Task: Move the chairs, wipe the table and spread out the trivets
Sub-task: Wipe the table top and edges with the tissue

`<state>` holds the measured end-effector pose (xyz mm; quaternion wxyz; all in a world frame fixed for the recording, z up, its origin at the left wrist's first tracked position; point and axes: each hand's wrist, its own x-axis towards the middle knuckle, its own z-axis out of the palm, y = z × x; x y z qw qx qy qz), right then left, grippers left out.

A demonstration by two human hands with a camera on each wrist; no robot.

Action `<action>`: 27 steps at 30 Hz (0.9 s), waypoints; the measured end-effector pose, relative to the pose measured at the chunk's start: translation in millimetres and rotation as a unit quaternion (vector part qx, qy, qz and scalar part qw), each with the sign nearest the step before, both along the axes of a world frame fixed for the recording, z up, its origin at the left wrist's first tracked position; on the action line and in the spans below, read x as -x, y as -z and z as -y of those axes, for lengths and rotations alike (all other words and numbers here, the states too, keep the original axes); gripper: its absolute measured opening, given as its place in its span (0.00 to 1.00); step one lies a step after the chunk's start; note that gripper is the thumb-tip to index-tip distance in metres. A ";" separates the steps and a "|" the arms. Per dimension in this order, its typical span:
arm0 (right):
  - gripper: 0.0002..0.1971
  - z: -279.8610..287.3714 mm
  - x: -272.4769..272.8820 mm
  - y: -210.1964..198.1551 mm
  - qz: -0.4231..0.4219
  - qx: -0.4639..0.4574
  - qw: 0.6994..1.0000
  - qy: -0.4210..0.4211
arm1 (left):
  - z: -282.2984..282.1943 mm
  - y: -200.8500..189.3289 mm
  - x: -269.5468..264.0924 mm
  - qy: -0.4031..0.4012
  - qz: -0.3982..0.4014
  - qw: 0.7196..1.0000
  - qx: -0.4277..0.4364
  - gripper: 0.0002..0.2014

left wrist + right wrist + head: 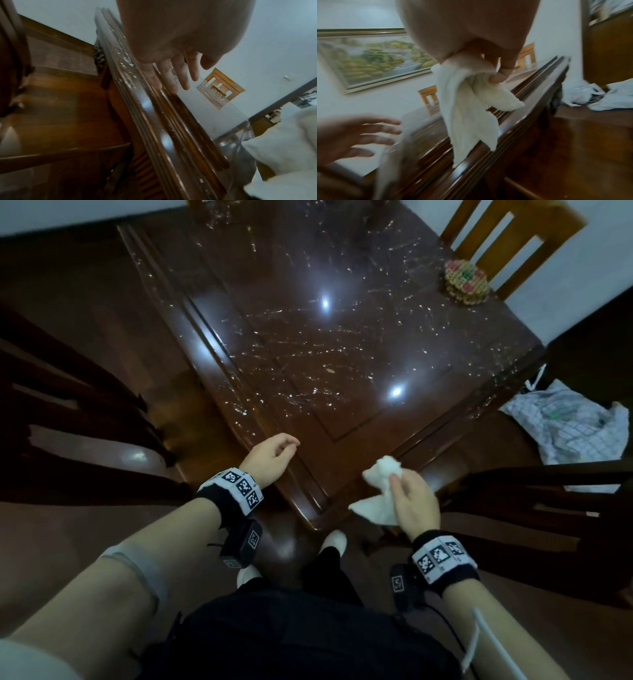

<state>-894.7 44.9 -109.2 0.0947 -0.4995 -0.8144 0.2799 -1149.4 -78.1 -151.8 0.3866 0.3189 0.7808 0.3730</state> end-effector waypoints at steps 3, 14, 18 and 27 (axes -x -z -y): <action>0.15 -39.5 -23.5 0.8 0.041 -0.018 0.993 0.108 | -21.2 -1.0 -9.7 0.012 -0.018 1.000 0.002 0.09; 0.20 -7.2 -6.9 34.0 0.216 0.122 0.954 -0.167 | -59.2 4.3 -28.7 0.007 -0.033 0.999 0.022 0.08; 0.21 35.5 3.3 28.6 0.218 0.149 0.924 -0.278 | -52.2 6.5 -31.3 0.019 -0.030 0.999 0.015 0.08; 0.10 3.7 -11.9 17.4 -0.008 0.186 0.981 -0.053 | -50.1 0.0 -28.0 0.052 -0.058 0.997 0.014 0.09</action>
